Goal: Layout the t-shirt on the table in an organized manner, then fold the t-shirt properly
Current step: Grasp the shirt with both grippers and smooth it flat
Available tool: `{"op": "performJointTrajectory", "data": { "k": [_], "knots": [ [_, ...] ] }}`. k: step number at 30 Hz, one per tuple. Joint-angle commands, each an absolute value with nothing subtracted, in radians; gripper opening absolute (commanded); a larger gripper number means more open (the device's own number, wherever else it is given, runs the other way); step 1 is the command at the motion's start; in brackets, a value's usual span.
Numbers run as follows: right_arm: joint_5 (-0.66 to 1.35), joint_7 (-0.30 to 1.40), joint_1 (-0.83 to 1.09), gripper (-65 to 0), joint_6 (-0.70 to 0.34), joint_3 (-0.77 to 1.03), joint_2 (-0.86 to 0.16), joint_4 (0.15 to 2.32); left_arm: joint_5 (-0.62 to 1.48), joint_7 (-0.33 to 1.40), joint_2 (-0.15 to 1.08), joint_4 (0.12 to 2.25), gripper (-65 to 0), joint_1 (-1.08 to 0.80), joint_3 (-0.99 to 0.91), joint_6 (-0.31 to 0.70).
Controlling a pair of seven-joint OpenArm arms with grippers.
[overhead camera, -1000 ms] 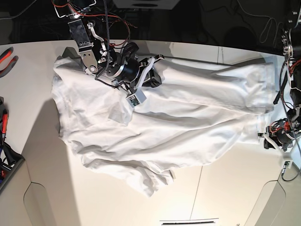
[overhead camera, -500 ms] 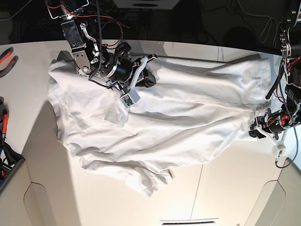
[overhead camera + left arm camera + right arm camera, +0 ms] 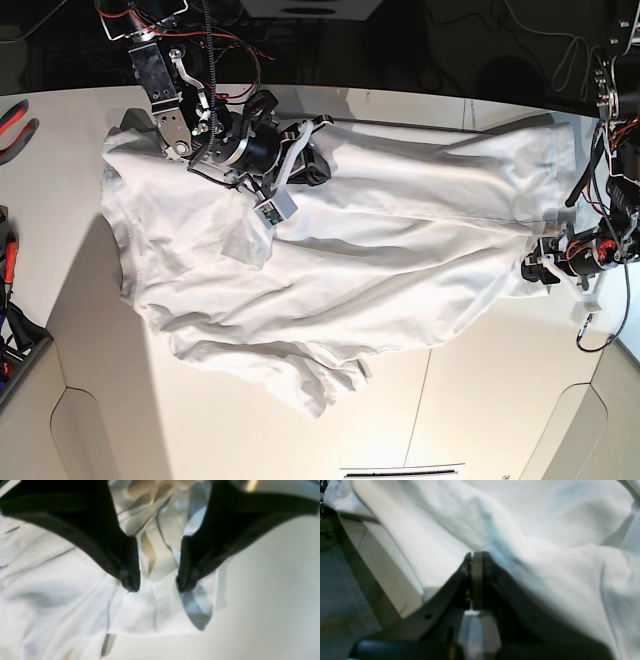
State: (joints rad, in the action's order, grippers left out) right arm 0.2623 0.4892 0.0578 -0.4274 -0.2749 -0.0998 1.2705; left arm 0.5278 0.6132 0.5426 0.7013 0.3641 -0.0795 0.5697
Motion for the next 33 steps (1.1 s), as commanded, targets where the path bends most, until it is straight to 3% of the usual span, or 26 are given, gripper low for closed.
{"op": "performJointTrajectory", "data": {
  "k": [1, 4, 5, 8, 16, 27, 33],
  "knots": [
    [0.176, 0.580, 0.062, -65.0, -0.378, -0.268, -0.121, 1.260, 0.534, 0.624, 0.558, 0.712, -35.4, 0.366, -0.083, 0.573],
    [0.176, 0.580, 0.061, -65.0, -0.378, -0.268, -0.121, 1.260, 0.580, 0.599, 0.546, 0.712, -36.4, 0.344, -0.083, 0.573],
    [0.176, 0.580, 0.061, -65.0, -0.378, -0.268, -0.121, 1.260, 0.589, 0.598, 0.540, 0.712, -40.4, 0.340, -0.083, 0.573],
    [0.176, 0.580, 0.062, -65.0, -0.378, -0.268, -0.121, 1.260, 0.588, 0.584, 0.524, 0.713, -65.0, 0.341, -0.083, 0.573],
    [0.175, 0.585, 0.062, -65.0, -0.378, -0.268, -0.121, 1.260, 0.542, 0.474, 0.532, 0.714, -65.0, 0.386, -0.085, 0.571],
    [0.175, 0.600, 0.063, -65.0, -0.378, -0.268, -0.121, 1.260, 0.432, 0.384, 0.532, 0.714, -65.0, 0.524, -0.084, 0.428],
    [0.175, 0.604, 0.064, -65.0, -0.378, -0.268, -0.121, 1.260, 0.411, 0.373, 0.533, 0.714, -65.0, 0.554, -0.084, 0.425]
  ]
}}
